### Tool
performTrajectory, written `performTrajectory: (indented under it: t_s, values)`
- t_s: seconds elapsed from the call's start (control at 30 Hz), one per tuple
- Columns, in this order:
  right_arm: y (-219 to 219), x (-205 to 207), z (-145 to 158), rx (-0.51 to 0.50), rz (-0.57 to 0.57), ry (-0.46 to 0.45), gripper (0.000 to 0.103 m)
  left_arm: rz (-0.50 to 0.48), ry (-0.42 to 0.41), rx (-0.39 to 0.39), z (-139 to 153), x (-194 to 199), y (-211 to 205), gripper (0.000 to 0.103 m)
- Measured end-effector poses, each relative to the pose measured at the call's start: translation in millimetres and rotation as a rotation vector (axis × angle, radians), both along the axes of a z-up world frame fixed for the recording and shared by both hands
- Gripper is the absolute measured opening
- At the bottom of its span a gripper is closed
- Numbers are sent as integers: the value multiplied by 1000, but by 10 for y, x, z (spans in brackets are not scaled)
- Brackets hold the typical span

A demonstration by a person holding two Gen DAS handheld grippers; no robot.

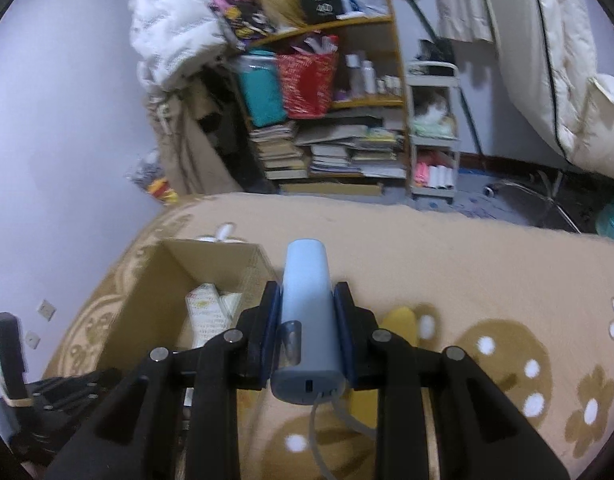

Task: Organize rigid objects
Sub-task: 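Carry the blue power bank with the right tool into the box and release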

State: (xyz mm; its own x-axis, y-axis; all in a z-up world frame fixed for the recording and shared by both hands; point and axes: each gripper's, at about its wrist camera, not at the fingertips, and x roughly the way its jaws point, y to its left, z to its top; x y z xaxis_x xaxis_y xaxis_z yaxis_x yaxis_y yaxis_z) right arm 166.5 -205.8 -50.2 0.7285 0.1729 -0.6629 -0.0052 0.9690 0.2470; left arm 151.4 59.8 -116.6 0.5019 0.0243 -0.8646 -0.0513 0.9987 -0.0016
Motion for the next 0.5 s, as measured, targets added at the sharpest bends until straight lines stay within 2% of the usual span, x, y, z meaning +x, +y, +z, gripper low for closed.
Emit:
performTrajectory:
  t_s: [0.23,0.5]
  values:
    - [427,-34,39,39,116,-10,29,0,0,0,0,0,1,13]
    - [837,-74,-255,38,211,53,29,-4,-1,3,-6,3,-10,13]
